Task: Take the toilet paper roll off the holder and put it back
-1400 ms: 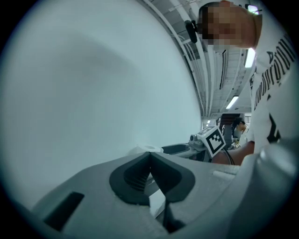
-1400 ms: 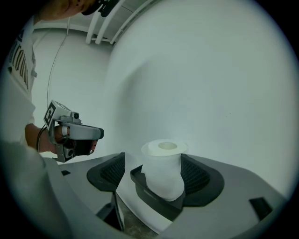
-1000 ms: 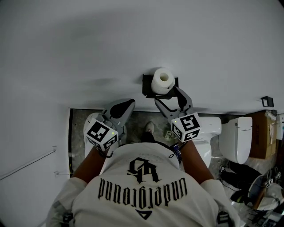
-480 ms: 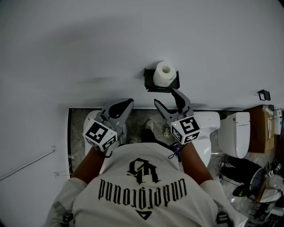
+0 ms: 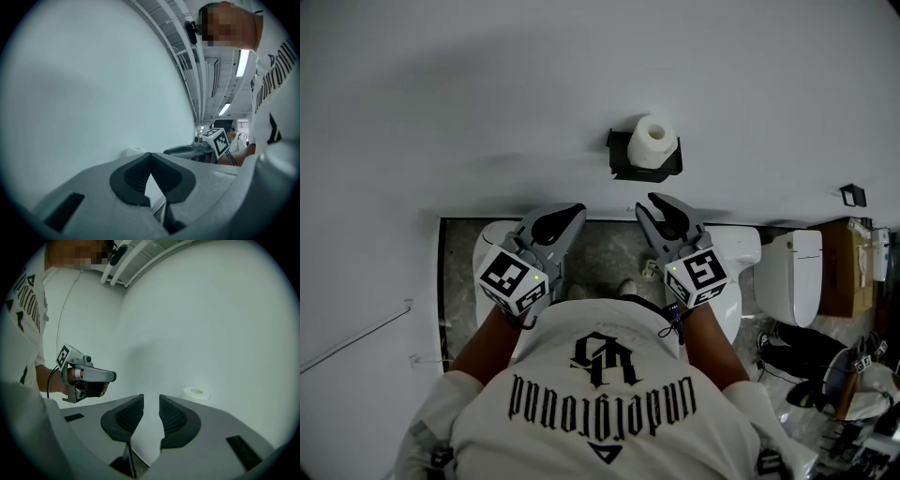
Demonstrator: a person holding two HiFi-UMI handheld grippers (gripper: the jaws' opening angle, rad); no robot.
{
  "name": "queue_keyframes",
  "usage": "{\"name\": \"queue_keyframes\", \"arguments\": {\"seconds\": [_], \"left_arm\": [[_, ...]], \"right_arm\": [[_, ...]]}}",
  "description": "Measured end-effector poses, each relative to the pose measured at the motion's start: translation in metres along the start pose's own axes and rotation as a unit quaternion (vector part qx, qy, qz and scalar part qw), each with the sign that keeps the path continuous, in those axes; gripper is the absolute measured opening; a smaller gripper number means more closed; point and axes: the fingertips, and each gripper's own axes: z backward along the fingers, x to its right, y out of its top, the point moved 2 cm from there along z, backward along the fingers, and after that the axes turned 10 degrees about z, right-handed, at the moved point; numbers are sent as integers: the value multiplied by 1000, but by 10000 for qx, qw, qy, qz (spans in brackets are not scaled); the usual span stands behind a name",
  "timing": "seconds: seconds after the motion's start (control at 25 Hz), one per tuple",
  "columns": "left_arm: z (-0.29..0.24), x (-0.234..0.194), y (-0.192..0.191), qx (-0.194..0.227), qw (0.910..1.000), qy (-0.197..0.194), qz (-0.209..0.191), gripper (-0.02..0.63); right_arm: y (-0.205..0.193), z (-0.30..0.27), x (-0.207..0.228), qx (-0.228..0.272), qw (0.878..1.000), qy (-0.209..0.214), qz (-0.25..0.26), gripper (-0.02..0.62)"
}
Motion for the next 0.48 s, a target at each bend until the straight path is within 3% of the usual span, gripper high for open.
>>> {"name": "queue_keyframes", "arguments": {"seconds": [0.48], "left_arm": [[-17,24,-7,-24,9999,63,-108,12]], "right_arm": [[-1,31,12,204,9996,135,168,18]]}}
